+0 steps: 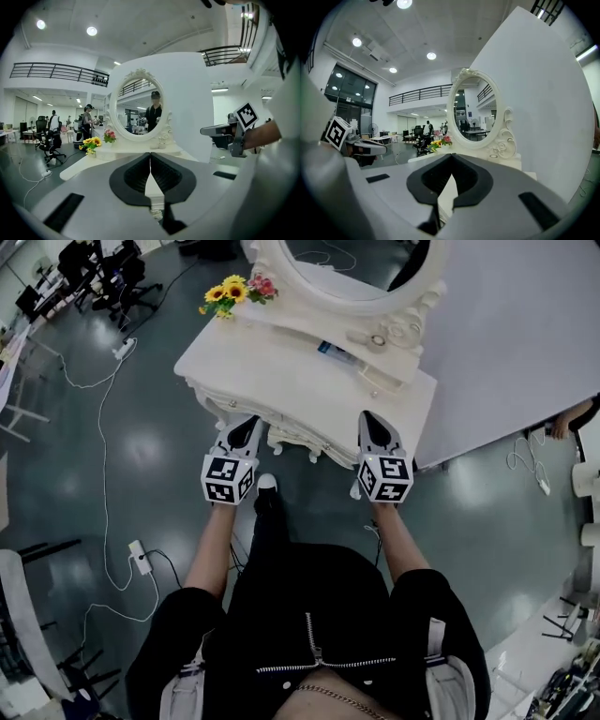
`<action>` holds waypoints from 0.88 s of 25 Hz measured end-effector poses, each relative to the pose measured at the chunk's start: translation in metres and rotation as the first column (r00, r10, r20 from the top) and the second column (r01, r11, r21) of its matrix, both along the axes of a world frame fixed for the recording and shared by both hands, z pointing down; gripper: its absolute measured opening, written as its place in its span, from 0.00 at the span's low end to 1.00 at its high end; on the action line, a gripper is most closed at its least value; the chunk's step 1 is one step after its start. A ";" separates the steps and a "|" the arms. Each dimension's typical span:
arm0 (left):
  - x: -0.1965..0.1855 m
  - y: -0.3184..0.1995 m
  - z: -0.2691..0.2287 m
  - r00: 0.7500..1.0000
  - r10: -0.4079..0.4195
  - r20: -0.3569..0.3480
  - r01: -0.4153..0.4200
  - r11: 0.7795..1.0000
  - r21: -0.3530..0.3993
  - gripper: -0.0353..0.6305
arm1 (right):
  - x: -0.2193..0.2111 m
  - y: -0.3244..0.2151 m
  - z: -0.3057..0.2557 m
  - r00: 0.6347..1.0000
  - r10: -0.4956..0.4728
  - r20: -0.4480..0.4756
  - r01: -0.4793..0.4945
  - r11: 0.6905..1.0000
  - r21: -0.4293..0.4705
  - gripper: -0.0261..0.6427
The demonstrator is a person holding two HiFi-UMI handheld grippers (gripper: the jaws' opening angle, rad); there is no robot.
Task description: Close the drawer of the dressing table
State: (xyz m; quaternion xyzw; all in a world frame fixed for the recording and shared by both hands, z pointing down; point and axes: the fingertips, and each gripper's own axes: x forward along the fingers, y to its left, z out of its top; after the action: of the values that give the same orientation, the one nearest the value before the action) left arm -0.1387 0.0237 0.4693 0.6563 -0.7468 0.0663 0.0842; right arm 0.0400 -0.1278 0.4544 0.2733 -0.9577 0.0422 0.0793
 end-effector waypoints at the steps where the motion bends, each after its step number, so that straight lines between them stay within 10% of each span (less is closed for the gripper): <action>1: -0.010 -0.014 0.000 1.000 0.020 0.002 -0.020 1.000 -0.004 0.09 | -0.008 -0.009 0.001 1.000 0.017 -0.002 -0.017 1.000 -0.003 0.05; 22: -0.173 -0.220 0.008 0.921 0.389 -0.026 -0.390 0.921 -0.025 0.09 | -0.125 -0.143 0.006 0.928 0.368 -0.061 -0.368 0.930 0.015 0.05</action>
State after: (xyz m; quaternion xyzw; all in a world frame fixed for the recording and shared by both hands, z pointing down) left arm -0.3113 -0.1964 0.4777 0.7909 -0.5996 0.0864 0.0867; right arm -0.0853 -0.2704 0.4604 0.4491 -0.8867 0.0460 0.0994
